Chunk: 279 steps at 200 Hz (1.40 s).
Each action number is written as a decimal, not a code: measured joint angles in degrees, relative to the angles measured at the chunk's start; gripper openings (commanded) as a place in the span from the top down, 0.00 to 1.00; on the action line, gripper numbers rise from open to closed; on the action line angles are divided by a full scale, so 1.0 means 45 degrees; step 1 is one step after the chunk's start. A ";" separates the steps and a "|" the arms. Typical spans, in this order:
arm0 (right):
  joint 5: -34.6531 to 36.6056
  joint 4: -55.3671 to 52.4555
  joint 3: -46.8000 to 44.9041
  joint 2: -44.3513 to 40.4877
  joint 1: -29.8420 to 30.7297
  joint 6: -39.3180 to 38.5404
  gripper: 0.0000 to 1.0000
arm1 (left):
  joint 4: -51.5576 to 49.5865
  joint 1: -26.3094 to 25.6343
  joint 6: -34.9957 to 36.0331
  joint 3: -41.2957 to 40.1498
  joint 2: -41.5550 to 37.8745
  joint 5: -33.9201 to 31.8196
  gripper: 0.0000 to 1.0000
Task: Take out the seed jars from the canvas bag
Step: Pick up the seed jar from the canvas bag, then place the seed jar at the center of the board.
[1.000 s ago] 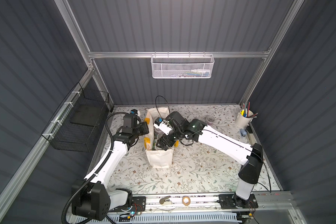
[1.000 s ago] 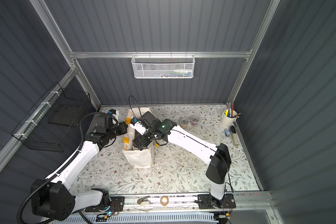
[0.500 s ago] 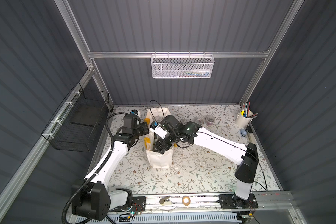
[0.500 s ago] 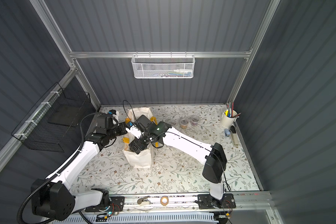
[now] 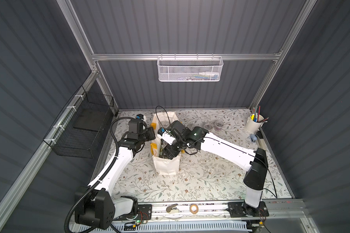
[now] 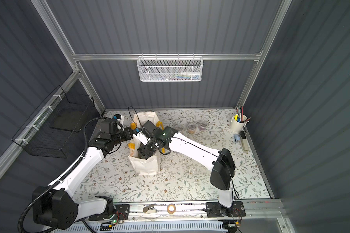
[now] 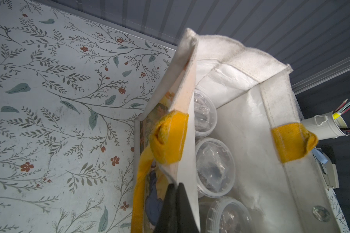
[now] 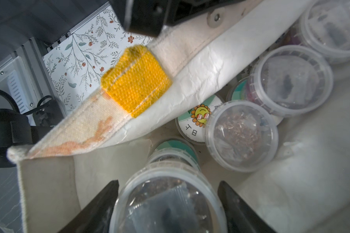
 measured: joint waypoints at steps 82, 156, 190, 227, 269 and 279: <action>0.0097 -0.0301 0.0529 0.0005 -0.0083 -0.0107 0.29 | 0.0000 0.0005 0.0000 0.0000 0.0000 0.0000 1.00; 0.0049 0.0131 0.0772 -0.1073 -0.1617 -0.0078 0.28 | 0.0000 0.0005 0.0000 -0.0005 -0.0005 0.0000 1.00; -0.0044 0.1005 -0.0087 -0.2550 -0.3055 0.0068 0.28 | 0.0005 0.0005 0.0000 -0.0005 -0.0005 -0.0005 1.00; 0.0063 0.1909 -0.1511 -0.3415 -0.5289 0.0432 0.28 | 0.0000 0.0005 0.0000 -0.0005 -0.0005 -0.0005 1.00; 0.0311 0.2769 -0.3487 -0.3429 -0.8213 0.1316 0.28 | 0.0000 0.0005 0.0000 -0.0005 -0.0005 -0.0005 1.00; 0.0384 0.2934 -0.3798 -0.3376 -0.8888 0.1574 0.28 | 0.0005 0.0005 0.0000 -0.0010 -0.0005 -0.0005 1.00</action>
